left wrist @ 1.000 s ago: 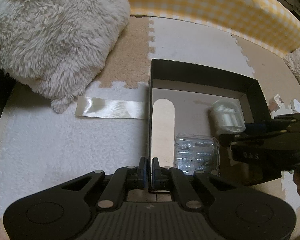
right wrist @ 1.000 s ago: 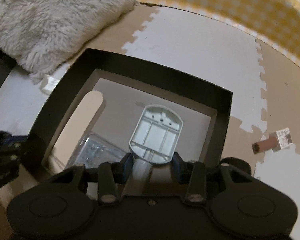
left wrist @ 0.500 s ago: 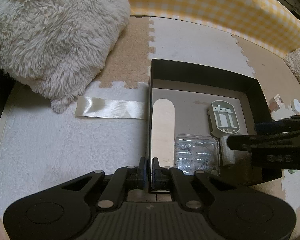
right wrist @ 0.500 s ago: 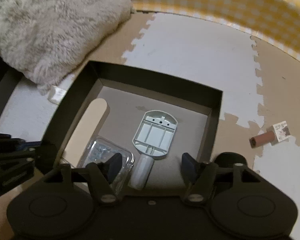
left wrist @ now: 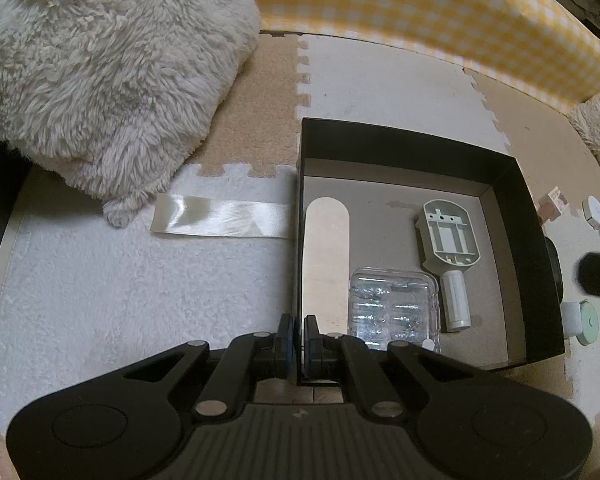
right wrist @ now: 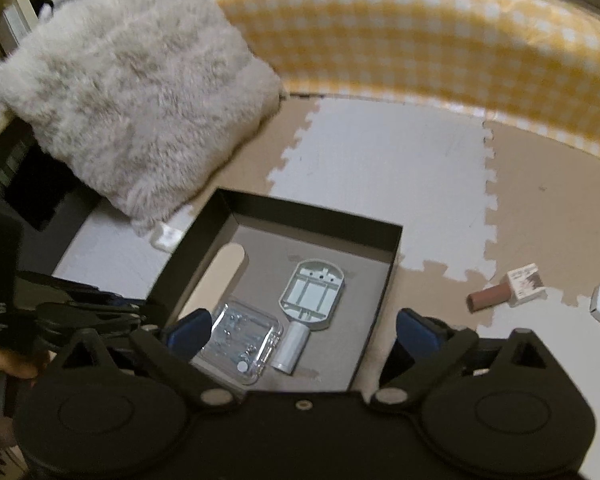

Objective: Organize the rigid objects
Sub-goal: 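Move the right tool to the black mouse and grasp it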

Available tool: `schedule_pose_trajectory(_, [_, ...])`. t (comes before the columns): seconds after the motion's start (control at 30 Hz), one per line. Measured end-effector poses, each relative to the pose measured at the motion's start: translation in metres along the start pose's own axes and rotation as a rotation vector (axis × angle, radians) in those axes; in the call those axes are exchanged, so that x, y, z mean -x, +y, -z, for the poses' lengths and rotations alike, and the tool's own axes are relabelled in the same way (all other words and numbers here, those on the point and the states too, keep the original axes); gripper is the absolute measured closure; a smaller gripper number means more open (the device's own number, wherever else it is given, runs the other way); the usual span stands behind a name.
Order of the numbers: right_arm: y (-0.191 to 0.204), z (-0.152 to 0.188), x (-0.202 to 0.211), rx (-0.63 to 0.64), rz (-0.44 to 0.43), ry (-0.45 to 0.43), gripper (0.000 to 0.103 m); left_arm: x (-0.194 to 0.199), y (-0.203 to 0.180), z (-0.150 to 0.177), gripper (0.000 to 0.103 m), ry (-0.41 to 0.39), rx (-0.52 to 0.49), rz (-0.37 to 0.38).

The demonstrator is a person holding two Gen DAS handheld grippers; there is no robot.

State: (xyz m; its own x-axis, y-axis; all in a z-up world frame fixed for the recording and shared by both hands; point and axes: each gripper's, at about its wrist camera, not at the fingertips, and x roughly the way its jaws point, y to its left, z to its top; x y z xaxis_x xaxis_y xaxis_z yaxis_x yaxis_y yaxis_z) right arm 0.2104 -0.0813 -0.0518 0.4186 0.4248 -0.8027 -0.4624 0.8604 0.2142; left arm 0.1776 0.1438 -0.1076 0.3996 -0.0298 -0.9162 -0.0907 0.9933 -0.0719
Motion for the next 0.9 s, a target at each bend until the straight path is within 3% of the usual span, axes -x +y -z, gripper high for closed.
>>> schedule_pose_trajectory(0.23, [-0.016, 0.005, 0.031, -0.041, 0.036, -0.107, 0.000, 0.000, 0.000, 0.000, 0.098, 0.000, -0.001, -0.001])
schedule_pose_trajectory(0.37, [-0.029, 0.010, 0.039, -0.076, 0.105, -0.142, 0.000, 0.000, 0.000, 0.000, 0.098, 0.000, -0.002, -0.001])
schedule_pose_trajectory(0.6, [-0.060, 0.021, 0.021, -0.167, 0.228, -0.101, 0.000, 0.001, 0.001, -0.001, 0.098, -0.001, -0.002, -0.002])
schedule_pose_trajectory(0.73, [-0.085, 0.032, 0.006, -0.250, 0.177, -0.078, 0.001, 0.001, 0.000, -0.001, 0.098, -0.001, -0.003, -0.003])
schedule_pose_trajectory(0.9, [-0.108, 0.042, -0.015, -0.377, 0.102, -0.029, 0.046, 0.002, 0.001, -0.002, 0.098, 0.000, -0.003, -0.003])
